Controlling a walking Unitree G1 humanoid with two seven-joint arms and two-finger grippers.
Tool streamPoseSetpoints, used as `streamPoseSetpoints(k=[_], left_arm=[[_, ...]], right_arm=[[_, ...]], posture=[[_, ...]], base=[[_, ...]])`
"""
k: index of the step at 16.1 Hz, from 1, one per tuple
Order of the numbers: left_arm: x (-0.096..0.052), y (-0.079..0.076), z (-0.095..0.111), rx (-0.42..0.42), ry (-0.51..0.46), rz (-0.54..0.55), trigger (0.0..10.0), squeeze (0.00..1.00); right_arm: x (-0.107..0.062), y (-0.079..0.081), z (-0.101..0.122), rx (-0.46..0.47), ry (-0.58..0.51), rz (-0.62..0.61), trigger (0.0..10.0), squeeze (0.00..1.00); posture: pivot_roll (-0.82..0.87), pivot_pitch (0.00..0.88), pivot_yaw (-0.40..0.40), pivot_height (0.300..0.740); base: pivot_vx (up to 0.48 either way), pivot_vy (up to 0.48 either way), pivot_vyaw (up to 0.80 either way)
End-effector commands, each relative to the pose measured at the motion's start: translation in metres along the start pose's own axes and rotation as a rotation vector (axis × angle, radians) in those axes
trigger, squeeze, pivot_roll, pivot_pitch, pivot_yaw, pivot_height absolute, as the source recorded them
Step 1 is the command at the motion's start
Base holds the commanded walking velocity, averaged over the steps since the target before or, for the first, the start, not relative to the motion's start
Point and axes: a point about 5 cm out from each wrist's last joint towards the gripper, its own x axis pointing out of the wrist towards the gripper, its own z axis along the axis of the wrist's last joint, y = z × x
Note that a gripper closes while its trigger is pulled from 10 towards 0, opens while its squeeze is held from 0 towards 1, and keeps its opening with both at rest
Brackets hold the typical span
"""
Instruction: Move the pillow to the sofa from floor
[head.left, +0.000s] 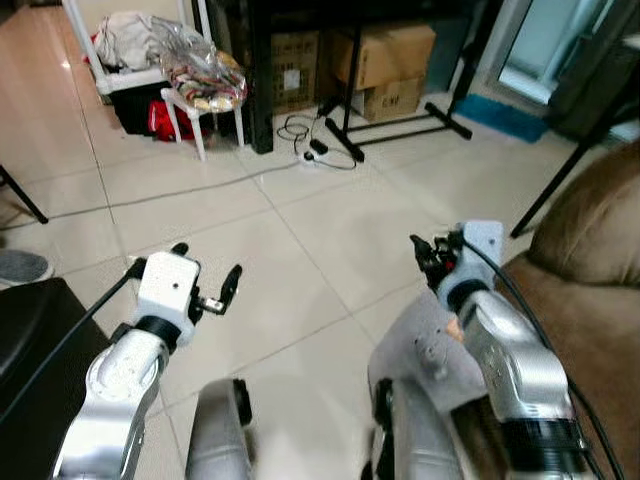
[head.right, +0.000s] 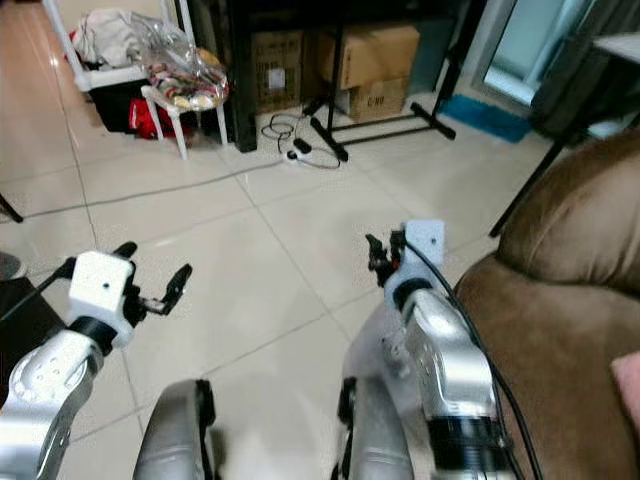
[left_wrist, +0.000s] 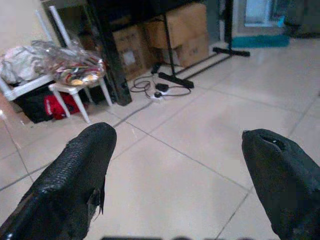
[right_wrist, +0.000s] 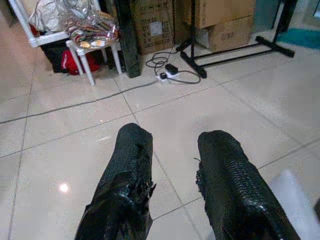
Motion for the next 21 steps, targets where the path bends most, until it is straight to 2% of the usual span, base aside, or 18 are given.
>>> streamPoseSetpoints(k=[1, 4, 5, 6, 8, 9, 12, 13, 15, 16, 17, 19, 21], left_arm=[[0.005, -0.005, 0.003, 0.006, -0.013, -0.048, 10.0, 0.0], [0.009, -0.006, 0.006, 0.025, -0.017, -0.11, 10.0, 0.0], [0.009, -0.006, 0.007, 0.03, -0.018, -0.128, 10.0, 0.0], [0.01, -0.008, 0.009, 0.044, -0.02, -0.174, 10.0, 0.0], [0.014, -0.015, 0.016, 0.06, -0.035, -0.301, 10.0, 0.0], [0.015, -0.016, 0.018, 0.057, -0.037, -0.329, 10.0, 0.0], [0.005, -0.029, 0.029, 0.024, -0.054, -0.556, 10.0, 0.0], [0.004, -0.029, 0.029, 0.023, -0.051, -0.579, 10.0, 0.0], [0.002, -0.031, 0.03, 0.023, -0.036, -0.623, 10.0, 0.0], [-0.001, -0.035, 0.031, 0.015, -0.025, -0.661, 10.0, 0.0], [-0.001, -0.035, 0.031, 0.012, -0.021, -0.668, 10.0, 0.0], [-0.004, -0.04, 0.033, 0.011, -0.006, -0.709, 10.0, 0.0], [-0.006, -0.04, 0.032, 0.016, 0.003, -0.721, 10.0, 0.0]], right_arm=[[0.003, -0.005, -0.002, -0.008, 0.015, -0.022, 10.0, 0.0], [0.011, -0.005, -0.009, -0.026, 0.043, -0.034, 10.0, 0.0], [0.013, -0.004, -0.012, -0.017, 0.055, -0.015, 10.0, 0.3], [0.016, -0.006, -0.016, 0.003, 0.066, -0.023, 10.0, 1.0], [0.025, -0.018, -0.026, -0.013, 0.08, -0.1, 10.0, 1.0], [0.027, -0.02, -0.027, -0.018, 0.083, -0.114, 10.0, 1.0], [0.034, -0.044, -0.037, -0.121, 0.192, -0.283, 10.0, 1.0], [0.035, -0.048, -0.04, -0.12, 0.221, -0.305, 10.0, 1.0], [0.035, -0.058, -0.054, -0.18, 0.315, -0.385, 10.0, 0.99], [0.03, -0.067, -0.065, -0.19, 0.386, -0.458, 10.0, 0.0], [0.029, -0.068, -0.066, -0.184, 0.396, -0.467, 10.0, 0.0], [0.013, -0.082, -0.089, -0.137, 0.511, -0.563, 10.0, 0.0], [0.009, -0.084, -0.096, -0.112, 0.534, -0.571, 10.0, 0.0]], posture=[[-0.04, 0.0, 0.003, 0.498], [-0.04, 0.0, 0.024, 0.473], [-0.03, 0.0, 0.021, 0.473], [-0.02, 0.0, 0.013, 0.473], [0.01, 0.0, 0.004, 0.473], [0.01, 0.0, 0.004, 0.473], [0.04, 0.09, 0.009, 0.473], [0.04, 0.1, 0.012, 0.473], [0.04, 0.129, 0.025, 0.473], [0.05, 0.155, 0.028, 0.473], [0.05, 0.155, 0.028, 0.473], [0.07, 0.176, 0.034, 0.473], [0.07, 0.18, 0.035, 0.473]], base=[[0.0, 0.0, 0.0], [0.0, 0.0, 0.0], [0.0, 0.0, 0.0], [0.0, 0.0, 0.0], [0.0, 0.0, 0.0], [0.0, 0.0, 0.0], [0.0, 0.0, 0.0], [0.0, 0.0, 0.0], [0.0, 0.0, 0.0], [0.0, 0.0, 0.0], [0.0, 0.0, 0.0], [0.0, 0.0, 0.0], [0.0, 0.0, 0.0]])
